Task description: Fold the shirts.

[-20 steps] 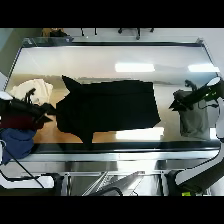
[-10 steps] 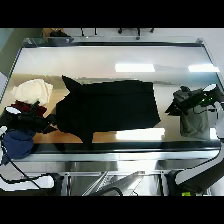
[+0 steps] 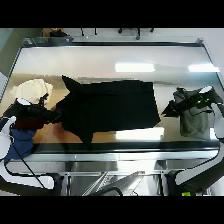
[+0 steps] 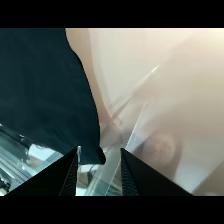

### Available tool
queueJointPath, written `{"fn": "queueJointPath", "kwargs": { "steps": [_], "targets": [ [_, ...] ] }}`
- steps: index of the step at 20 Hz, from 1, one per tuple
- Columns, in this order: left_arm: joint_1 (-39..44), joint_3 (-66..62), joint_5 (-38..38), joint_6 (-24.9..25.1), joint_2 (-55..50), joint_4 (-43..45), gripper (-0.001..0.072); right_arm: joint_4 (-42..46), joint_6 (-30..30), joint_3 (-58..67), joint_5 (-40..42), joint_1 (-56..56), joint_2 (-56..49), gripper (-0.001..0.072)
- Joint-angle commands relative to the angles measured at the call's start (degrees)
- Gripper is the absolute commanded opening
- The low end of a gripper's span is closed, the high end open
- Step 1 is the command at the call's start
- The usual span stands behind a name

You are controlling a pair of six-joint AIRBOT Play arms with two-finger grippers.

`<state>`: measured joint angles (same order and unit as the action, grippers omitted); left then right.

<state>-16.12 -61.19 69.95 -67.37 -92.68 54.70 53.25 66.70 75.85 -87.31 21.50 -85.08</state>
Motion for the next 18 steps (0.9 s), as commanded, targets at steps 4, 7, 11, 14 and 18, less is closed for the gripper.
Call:
{"fn": "queueJointPath", "kwargs": {
  "steps": [4,7,11,14,18],
  "targets": [
    [-1.53,-2.51,2.80,-0.07,1.14,-0.28,0.0015,-0.83,-2.54,-7.28,2.93,-4.44,-0.07,0.0293],
    [-3.23,-2.51,5.16,-0.20,1.14,-0.42,0.0015,-4.13,-3.96,-7.26,3.39,-7.34,-0.04,0.0158],
    [-3.45,-2.51,7.56,-0.15,2.97,-1.55,0.0016,-11.45,-4.04,-7.15,1.97,-9.46,3.74,0.0022],
    [-4.42,-2.54,7.04,1.95,10.78,-10.27,0.0016,-15.65,-4.59,-5.31,1.90,-8.66,12.92,0.0021],
    [-9.66,-2.51,14.93,12.59,25.99,-38.73,0.0015,-23.98,-9.90,-2.19,7.21,-8.26,32.17,0.0022]
  ]
}}
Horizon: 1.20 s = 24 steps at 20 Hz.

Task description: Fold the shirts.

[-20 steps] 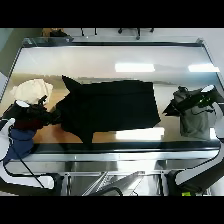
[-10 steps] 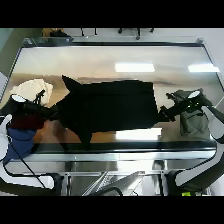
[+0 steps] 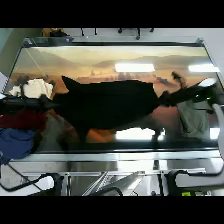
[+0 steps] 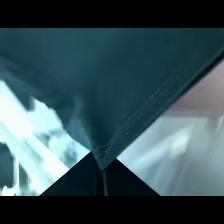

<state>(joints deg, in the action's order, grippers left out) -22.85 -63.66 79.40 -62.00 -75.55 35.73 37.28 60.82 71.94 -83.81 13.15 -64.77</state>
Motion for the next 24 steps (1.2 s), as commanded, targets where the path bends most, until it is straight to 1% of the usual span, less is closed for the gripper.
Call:
{"fn": "queueJointPath", "kwargs": {
  "steps": [1,2,4,5,6,7,8,10,12,14,15,16,17,18,19,21,23,24],
  "targets": [
    [-4.70,-0.04,8.41,9.75,13.22,-29.86,0.0016,-12.41,-6.32,1.73,6.86,0.09,17.09,0.0022],
    [-6.82,-0.04,9.81,11.43,17.84,-40.52,0.0016,-16.74,-8.94,1.73,10.62,0.07,22.51,0.0022],
    [-12.33,-0.09,8.50,12.09,26.82,-59.58,0.0016,-23.76,-13.60,1.73,18.80,0.09,31.52,0.0022],
    [-15.34,-0.90,8.79,12.11,30.08,-66.90,0.0016,-26.91,-16.98,1.81,23.89,0.09,35.67,0.0021],
    [-17.97,-3.32,9.88,12.15,32.20,-71.54,0.0016,-28.63,-20.37,2.60,28.15,0.09,39.17,0.0021],
    [-19.87,-7.26,10.19,12.46,33.33,-73.59,0.0016,-28.65,-22.60,4.63,30.95,0.09,41.53,0.0021],
    [-20.55,-12.66,9.16,12.90,33.33,-73.83,0.0016,-28.26,-23.78,7.48,32.44,0.09,42.53,0.0021],
    [-21.07,-24.83,5.27,12.41,30.97,-73.81,0.0015,-27.85,-25.68,15.41,32.96,0.09,41.88,0.0021],
    [-23.80,-38.01,0.02,9.77,27.54,-73.40,0.0015,-24.02,-25.57,23.30,32.81,0.09,38.91,0.0021],
    [-28.65,-48.85,0.20,3.43,23.71,-69.09,0.0015,-19.74,-22.82,27.58,32.74,0.09,35.26,0.0021],
    [-30.93,-52.70,0.61,-0.02,22.10,-64.48,0.0015,-17.73,-20.98,27.67,32.39,0.09,33.57,0.0020],
    [-31.82,-54.86,0.11,-2.78,21.20,-57.68,0.0015,-14.75,-18.51,27.63,30.47,0.09,31.19,0.0020],
    [-31.54,-54.90,0.22,-3.98,21.05,-52.06,0.0015,-12.74,-15.65,27.21,27.82,0.09,28.28,0.0019],
    [-30.27,-53.22,1.03,-4.13,21.35,-46.05,0.0015,-12.41,-14.08,26.32,25.00,0.07,25.38,0.0019],
    [-27.23,-49.59,2.12,-4.07,22.29,-37.86,0.0015,-12.94,-13.81,24.70,22.10,-0.13,22.29,0.0019],
    [-16.76,-39.67,1.46,-2.89,24.24,-20.74,0.0015,-13.25,-14.03,19.47,20.09,-1.44,16.50,0.0019],
    [-4.39,-26.84,-3.87,-1.22,25.11,-4.72,0.0015,-12.83,-15.63,13.33,21.00,-2.71,11.41,0.0019],
    [1.38,-20.17,-8.44,-1.18,24.61,2.67,0.0015,-12.79,-16.35,10.19,21.84,-3.26,8.66,0.0020]
  ]
}}
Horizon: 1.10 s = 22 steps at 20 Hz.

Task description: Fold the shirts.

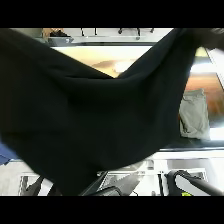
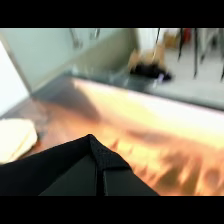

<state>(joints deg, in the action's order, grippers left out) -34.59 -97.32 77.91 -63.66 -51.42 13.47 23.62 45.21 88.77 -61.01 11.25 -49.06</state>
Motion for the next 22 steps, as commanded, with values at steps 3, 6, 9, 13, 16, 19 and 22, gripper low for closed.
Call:
{"fn": "queueJointPath", "kwargs": {
  "steps": [3,6,9,13,16,19,22],
  "targets": [
    [25.38,26.25,-23.30,0.52,-7.48,39.15,0.0015,1.42,-3.52,-13.07,6.03,-1.36,-15.65,0.0020],
    [27.87,25.55,-32.89,-1.49,-21.92,40.35,0.0015,3.26,-3.63,-12.02,11.98,-1.27,-25.75,0.0020],
    [27.78,13.38,-24.74,-3.56,-38.01,40.46,0.0014,3.74,-3.63,-6.12,12.70,-1.33,-34.01,0.0019],
    [27.76,-3.34,-20.57,-7.02,-49.86,41.11,0.0013,9.11,-0.94,3.74,16.20,-1.20,-38.29,0.0020],
    [27.78,-9.35,-18.32,-9.20,-53.90,41.09,0.0013,12.92,3.10,6.34,15.43,-0.31,-39.28,0.0020],
    [28.04,-10.80,-15.28,-11.91,-55.32,46.42,0.0013,17.31,4.02,6.34,10.51,0.81,-39.19,0.0020],
    [28.35,-10.78,-13.31,-16.94,-55.30,56.06,0.0013,21.38,5.84,6.34,5.01,1.46,-39.21,0.0021]
  ]
}}
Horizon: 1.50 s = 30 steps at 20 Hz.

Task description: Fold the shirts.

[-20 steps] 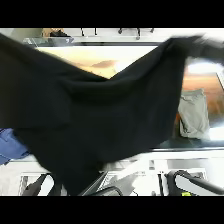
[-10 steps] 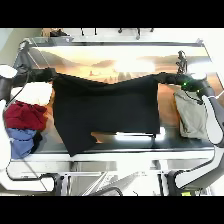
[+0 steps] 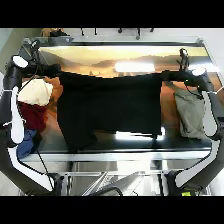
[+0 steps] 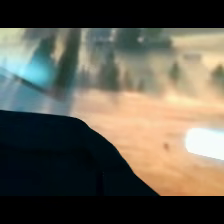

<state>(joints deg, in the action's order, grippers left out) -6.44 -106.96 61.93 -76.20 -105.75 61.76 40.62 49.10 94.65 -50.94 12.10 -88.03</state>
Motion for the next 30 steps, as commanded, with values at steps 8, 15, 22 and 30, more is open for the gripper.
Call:
{"fn": "queueJointPath", "kwargs": {
  "steps": [8,15,22,30],
  "targets": [
    [0.70,1.29,3.72,-3.91,-0.96,7.76,0.0013,4.44,1.97,-0.07,-11.93,0.59,-0.94,0.0021],
    [1.29,10.67,-0.70,-3.32,-0.96,9.03,0.0013,8.92,3.30,-2.86,-12.13,0.55,-2.23,0.0021],
    [1.53,11.69,-1.22,-3.34,-0.92,12.15,0.0016,9.20,4.39,-2.86,-11.91,0.55,-2.43,0.0022],
    [1.88,3.67,8.72,-3.67,-0.90,11.74,0.0712,14.67,13.40,-2.80,-12.26,0.63,-0.79,0.0402]
  ]
}}
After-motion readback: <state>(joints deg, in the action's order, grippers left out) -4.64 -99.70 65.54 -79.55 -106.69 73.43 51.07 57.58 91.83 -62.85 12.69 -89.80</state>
